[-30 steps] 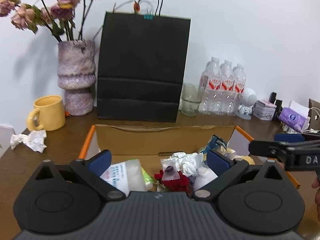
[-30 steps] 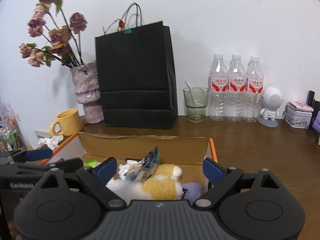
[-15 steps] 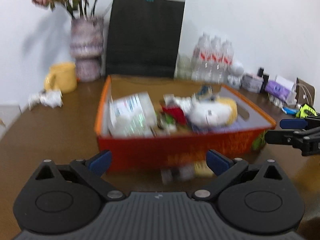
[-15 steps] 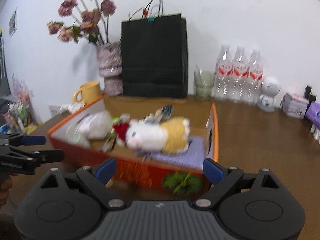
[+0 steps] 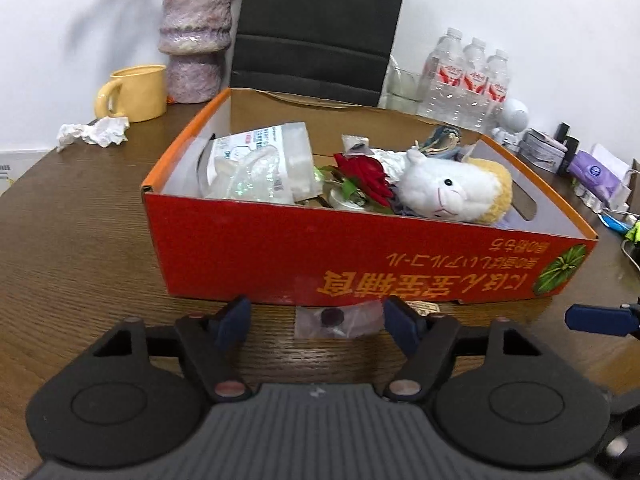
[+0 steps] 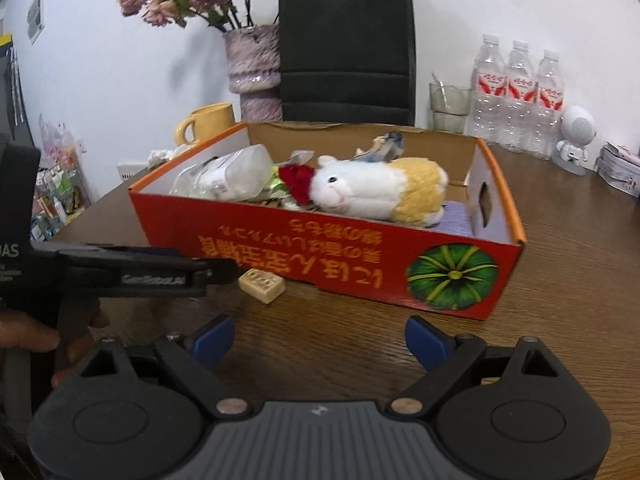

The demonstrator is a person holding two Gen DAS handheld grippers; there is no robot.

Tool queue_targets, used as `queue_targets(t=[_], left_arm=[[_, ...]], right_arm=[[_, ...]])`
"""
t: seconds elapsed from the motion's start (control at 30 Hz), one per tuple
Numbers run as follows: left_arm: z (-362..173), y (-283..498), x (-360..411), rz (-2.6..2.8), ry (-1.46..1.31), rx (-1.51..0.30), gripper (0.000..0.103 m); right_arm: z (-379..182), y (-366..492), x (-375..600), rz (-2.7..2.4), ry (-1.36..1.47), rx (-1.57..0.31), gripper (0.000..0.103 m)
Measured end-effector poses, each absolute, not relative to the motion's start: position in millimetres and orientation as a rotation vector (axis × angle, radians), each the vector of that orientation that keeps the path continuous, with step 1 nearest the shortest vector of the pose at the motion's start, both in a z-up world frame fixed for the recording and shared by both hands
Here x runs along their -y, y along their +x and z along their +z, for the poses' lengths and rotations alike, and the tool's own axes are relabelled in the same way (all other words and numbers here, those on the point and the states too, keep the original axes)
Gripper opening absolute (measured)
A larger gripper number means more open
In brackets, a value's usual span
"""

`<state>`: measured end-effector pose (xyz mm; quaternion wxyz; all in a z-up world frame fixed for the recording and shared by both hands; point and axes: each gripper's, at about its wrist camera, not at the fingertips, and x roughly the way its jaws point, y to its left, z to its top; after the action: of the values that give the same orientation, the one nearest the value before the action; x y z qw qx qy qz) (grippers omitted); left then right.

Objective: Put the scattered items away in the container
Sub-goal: 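Grasp the last clear sachet with the left tool while the right grasps the beige block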

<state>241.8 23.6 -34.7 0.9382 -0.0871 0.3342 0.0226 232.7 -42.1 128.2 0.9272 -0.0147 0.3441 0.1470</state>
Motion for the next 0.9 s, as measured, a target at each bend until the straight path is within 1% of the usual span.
queue_targets(t=[0.03,0.1,0.13,0.2,0.3,0.37,0.4,0.5,0.57,0.6,0.7,0.77,0.8,0.9], left_arm=[[-34.7,241.0,-23.6,0.055,-0.17,-0.679,0.065],[-35.1,239.7,-24.3,0.074,-0.143,-0.673,0.047],[-35.8,238.7,-25.4,0.079,-0.128,-0.669,0.043],[-36.5,234.7,-29.3,0.068,-0.113,-0.663,0.037],[-37.2,226.6,-36.7,0.057,-0.102,-0.656,0.036],[-37.8,221.1,-42.3,0.05,-0.101,-0.649,0.036],[-38.1,218.7,-45.6,0.046,-0.104,-0.646,0.035],[-38.8,213.3,-55.6,0.035,-0.122,-0.636,0.035],[-39.1,210.9,-62.0,0.027,-0.142,-0.629,0.035],[-39.3,210.1,-65.3,0.023,-0.154,-0.627,0.035],[-39.8,208.4,-73.3,0.01,-0.183,-0.621,0.035],[-40.0,207.2,-77.2,0.001,-0.201,-0.618,0.035],[-40.1,206.6,-78.0,-0.002,-0.208,-0.617,0.035],[-40.0,205.1,-79.1,-0.007,-0.22,-0.615,0.035]], right_arm=[[127.5,233.5,38.5,0.301,-0.034,-0.705,0.092],[125.0,235.5,30.1,0.3,-0.04,-0.706,0.091],[123.5,236.8,25.5,0.297,-0.039,-0.707,0.09],[120.3,239.4,18.3,0.286,-0.034,-0.715,0.088],[116.4,243.4,8.0,0.267,-0.014,-0.722,0.086],[115.4,246.9,2.1,0.253,0.004,-0.719,0.081],[114.8,249.2,-1.4,0.247,0.015,-0.719,0.08],[111.6,258.3,-12.2,0.215,0.04,-0.722,0.072],[109.6,264.5,-19.0,0.192,0.054,-0.72,0.063],[108.5,267.4,-22.2,0.176,0.062,-0.718,0.062],[105.6,274.5,-29.8,0.114,0.07,-0.711,0.052],[104.9,276.3,-33.6,0.084,0.058,-0.705,0.033],[104.7,275.6,-34.3,0.088,0.06,-0.701,0.031],[103.7,271.8,-36.4,0.087,0.047,-0.696,0.031]])
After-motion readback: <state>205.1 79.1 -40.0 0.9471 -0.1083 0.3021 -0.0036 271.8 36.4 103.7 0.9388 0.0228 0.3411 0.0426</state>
